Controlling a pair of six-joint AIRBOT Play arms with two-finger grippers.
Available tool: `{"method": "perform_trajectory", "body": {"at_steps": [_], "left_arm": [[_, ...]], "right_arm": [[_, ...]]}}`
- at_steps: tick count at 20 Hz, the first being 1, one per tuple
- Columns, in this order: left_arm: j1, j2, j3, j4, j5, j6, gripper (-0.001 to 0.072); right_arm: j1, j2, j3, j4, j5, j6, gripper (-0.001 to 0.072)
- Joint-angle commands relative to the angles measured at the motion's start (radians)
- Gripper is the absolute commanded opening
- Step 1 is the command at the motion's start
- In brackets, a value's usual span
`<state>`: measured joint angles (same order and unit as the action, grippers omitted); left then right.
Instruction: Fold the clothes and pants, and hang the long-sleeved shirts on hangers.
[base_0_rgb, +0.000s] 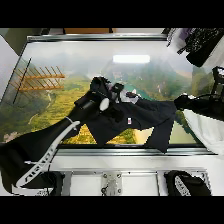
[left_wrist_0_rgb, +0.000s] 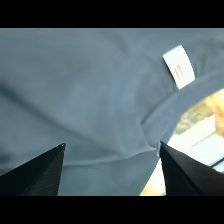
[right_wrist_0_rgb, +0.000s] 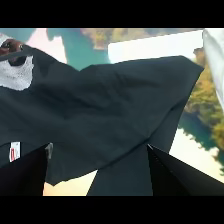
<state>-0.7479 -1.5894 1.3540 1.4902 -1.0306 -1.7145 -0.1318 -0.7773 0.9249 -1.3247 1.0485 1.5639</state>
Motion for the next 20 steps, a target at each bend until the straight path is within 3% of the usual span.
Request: {"method": "perform_trajectory", "body": {"at_steps": [1,8,20], "left_arm": [[-0.153,-0.111,0.087,0.254,-0.084,-0.083,0.0611],[-0.174,-0.241,0.166,0.297,-0.15,-0.11,0.061],[-0.143,-0.248,0.158,0.285,-0.173,-0.19,0.061]], "right_arm": [[0.006,0.034,-0.025,0.003,0.023,0.008,0.0653],[0.006,0.039,-0.026,0.003,0.044,0.008,0.0653],[0.006,0.039,-0.026,0.003,0.045,0.008,0.0653]]}}
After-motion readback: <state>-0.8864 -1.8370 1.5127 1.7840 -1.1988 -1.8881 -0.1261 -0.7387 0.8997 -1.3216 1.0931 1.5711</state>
